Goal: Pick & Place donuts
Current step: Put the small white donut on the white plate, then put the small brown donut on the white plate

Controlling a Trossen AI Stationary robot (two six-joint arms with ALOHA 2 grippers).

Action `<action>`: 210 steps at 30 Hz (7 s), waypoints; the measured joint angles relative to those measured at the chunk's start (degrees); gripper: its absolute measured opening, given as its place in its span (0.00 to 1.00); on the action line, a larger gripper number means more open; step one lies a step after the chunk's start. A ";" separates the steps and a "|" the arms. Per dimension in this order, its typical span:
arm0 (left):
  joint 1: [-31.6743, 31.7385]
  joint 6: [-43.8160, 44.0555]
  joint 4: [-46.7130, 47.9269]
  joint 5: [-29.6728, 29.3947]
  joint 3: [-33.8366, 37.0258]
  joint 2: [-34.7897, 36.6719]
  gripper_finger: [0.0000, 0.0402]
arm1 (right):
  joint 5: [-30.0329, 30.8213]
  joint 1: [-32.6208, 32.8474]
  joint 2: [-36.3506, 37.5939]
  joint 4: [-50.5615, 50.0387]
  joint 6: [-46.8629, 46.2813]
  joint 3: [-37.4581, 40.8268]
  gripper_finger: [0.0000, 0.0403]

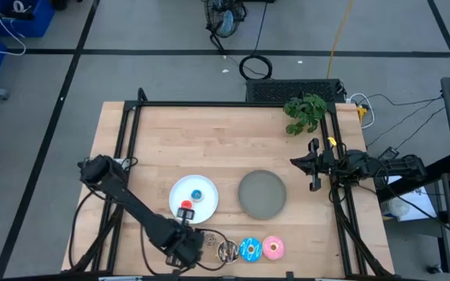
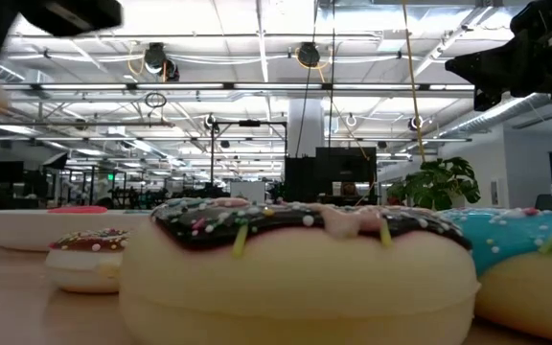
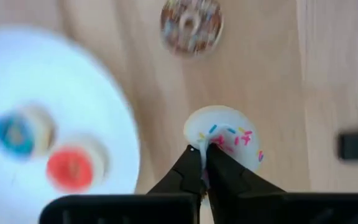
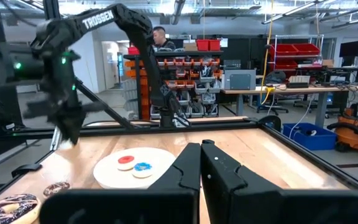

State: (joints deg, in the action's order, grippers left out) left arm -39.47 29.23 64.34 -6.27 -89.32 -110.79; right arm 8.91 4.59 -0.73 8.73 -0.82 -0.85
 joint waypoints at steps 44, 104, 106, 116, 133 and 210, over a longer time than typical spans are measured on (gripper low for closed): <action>4.61 7.28 -16.47 -11.53 26.84 25.31 0.04 | 0.00 0.01 0.00 0.31 -0.02 0.01 0.00; 17.76 -11.59 -23.92 -4.08 18.12 6.26 0.42 | 0.00 -0.01 0.02 0.00 0.00 -0.01 0.00; 17.32 -12.27 -24.04 -4.19 17.69 6.62 0.42 | 0.00 0.00 0.02 0.00 0.00 0.00 0.00; 13.26 -12.82 -21.47 -2.74 10.03 6.66 0.42 | -0.01 0.01 0.02 0.00 0.05 -0.01 0.00; 9.57 -9.44 -21.43 -5.83 6.07 6.66 0.28 | 0.00 0.00 0.02 0.00 0.15 0.00 0.00; 9.93 -2.37 -31.48 -10.03 6.12 5.63 0.09 | 0.00 0.00 0.01 0.02 0.22 -0.01 0.00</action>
State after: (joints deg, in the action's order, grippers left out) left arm -29.54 26.85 32.86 -16.31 -83.20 -105.16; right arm 8.91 4.59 -0.72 8.75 -0.60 -0.86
